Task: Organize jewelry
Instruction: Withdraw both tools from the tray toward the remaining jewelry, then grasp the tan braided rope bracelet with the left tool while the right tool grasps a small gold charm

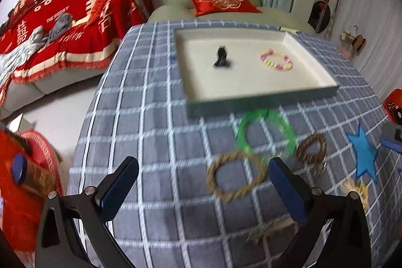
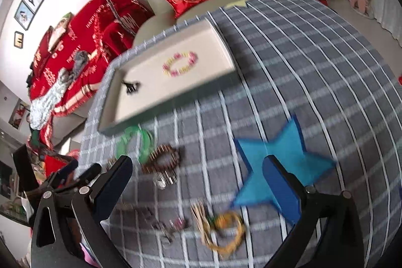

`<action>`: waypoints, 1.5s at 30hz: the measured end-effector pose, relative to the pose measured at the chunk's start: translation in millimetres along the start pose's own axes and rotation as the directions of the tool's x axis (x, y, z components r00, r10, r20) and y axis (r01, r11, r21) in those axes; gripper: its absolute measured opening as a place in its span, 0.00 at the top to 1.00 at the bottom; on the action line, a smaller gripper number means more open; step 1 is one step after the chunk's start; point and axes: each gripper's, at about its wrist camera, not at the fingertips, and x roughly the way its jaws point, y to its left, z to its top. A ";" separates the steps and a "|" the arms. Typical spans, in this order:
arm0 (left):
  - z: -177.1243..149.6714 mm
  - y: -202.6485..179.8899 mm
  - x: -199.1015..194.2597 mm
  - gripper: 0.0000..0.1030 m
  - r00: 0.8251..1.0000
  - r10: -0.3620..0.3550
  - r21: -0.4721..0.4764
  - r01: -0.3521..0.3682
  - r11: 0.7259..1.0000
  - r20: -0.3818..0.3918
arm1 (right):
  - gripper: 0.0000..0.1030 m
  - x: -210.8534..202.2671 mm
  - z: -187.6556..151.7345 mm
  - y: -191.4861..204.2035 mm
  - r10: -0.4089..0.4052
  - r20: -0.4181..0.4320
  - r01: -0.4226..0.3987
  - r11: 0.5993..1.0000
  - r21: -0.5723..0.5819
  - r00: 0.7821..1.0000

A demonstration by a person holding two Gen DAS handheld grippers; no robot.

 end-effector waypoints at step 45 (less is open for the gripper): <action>-11.7 -10.8 26.7 0.15 0.993 -0.094 0.053 0.097 0.994 -0.068 | 0.57 25.8 -61.7 40.6 -0.192 -0.121 0.124 0.895 -0.428 0.974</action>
